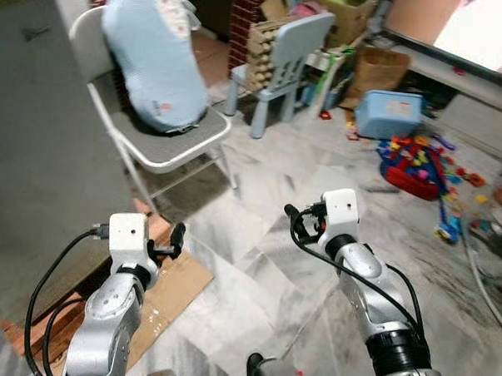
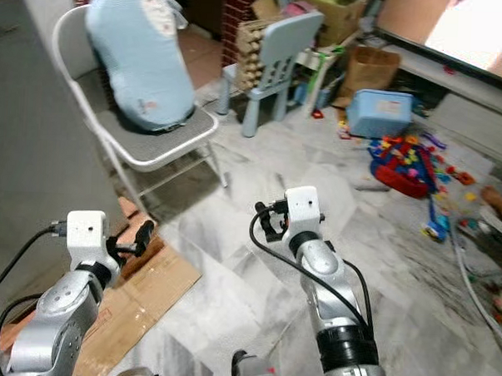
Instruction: Restocking fridge
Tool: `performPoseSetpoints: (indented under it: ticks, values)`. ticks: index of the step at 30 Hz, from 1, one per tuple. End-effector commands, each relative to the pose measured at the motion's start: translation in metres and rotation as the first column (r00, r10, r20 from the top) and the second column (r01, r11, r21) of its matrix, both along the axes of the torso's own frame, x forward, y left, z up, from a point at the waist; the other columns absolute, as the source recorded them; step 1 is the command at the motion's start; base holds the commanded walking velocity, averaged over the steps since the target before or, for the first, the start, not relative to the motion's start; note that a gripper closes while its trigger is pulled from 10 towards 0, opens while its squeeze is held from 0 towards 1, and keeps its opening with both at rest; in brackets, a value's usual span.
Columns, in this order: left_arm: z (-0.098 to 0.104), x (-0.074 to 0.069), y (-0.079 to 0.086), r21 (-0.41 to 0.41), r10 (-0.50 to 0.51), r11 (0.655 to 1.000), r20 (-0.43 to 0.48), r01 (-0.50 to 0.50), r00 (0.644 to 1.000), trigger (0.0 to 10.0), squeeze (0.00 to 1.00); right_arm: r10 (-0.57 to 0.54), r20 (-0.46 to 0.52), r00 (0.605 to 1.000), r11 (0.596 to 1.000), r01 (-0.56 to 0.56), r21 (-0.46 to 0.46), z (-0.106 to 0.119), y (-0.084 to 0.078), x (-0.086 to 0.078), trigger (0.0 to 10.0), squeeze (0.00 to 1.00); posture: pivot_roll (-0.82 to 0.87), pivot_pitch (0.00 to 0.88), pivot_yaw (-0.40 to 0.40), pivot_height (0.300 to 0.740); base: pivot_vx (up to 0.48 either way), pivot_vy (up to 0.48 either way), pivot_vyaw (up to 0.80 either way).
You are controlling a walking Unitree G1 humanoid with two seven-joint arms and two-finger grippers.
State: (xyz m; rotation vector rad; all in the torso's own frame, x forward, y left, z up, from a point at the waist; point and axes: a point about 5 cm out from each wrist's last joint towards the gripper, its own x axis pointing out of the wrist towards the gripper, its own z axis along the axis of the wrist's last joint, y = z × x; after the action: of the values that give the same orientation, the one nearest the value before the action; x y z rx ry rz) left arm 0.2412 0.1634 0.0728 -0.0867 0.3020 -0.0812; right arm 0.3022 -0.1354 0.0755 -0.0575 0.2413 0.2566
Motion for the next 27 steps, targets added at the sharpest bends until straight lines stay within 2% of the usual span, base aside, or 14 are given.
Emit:
performPoseSetpoints:
  ticks: [1, 7, 14, 17, 22, 27]
  values:
    - [0.007, 0.002, -0.006, -0.007, -0.044, 0.999, 0.037, 0.044, 0.998, 10.0, 0.00, -0.010, 0.005, 1.000, 1.000, 0.010, 0.000, 0.002, -0.003, -0.002, 10.0, 0.00, 0.06, 0.074, -0.024, 0.740, 0.000, 0.000, -0.80]
    - [0.010, 0.002, -0.010, -0.006, -0.087, 0.996, 0.056, 0.088, 0.995, 10.0, 0.00, -0.015, 0.002, 1.000, 1.000, 0.015, 0.001, 0.001, -0.004, -0.003, 10.0, 0.00, 0.05, 0.068, -0.021, 0.740, 0.041, 0.000, -0.80]
    - [0.008, 0.002, -0.010, 0.007, -0.083, 0.997, 0.053, 0.082, 0.995, 10.0, 0.00, -0.008, -0.002, 1.000, 1.000, 0.008, -0.002, 0.000, -0.003, -0.003, 10.0, 0.00, 0.06, 0.064, -0.024, 0.740, 0.106, 0.000, 0.00]
    - [0.010, 0.001, -0.013, -0.032, -0.098, 0.994, 0.069, 0.100, 0.993, 10.0, 0.00, -0.006, -0.005, 1.000, 1.000, 0.006, -0.004, -0.001, -0.002, -0.003, 10.0, 0.00, 0.06, 0.065, -0.029, 0.740, 0.000, 0.160, -0.80]
    - [0.010, 0.001, -0.016, -0.028, -0.112, 0.993, 0.066, 0.114, 0.991, 10.0, 0.00, -0.004, -0.004, 1.000, 1.000, 0.004, -0.006, 0.000, -0.003, -0.002, 10.0, 0.00, 0.06, 0.066, -0.029, 0.740, 0.000, 0.451, -0.80]
    - [0.010, 0.001, -0.021, -0.023, -0.148, 0.988, 0.073, 0.151, 0.986, 10.0, 0.00, -0.001, -0.003, 1.000, 1.000, 0.001, -0.010, 0.000, -0.003, 0.000, 10.0, 0.00, 0.06, 0.067, -0.030, 0.740, 0.000, 0.000, -0.80]
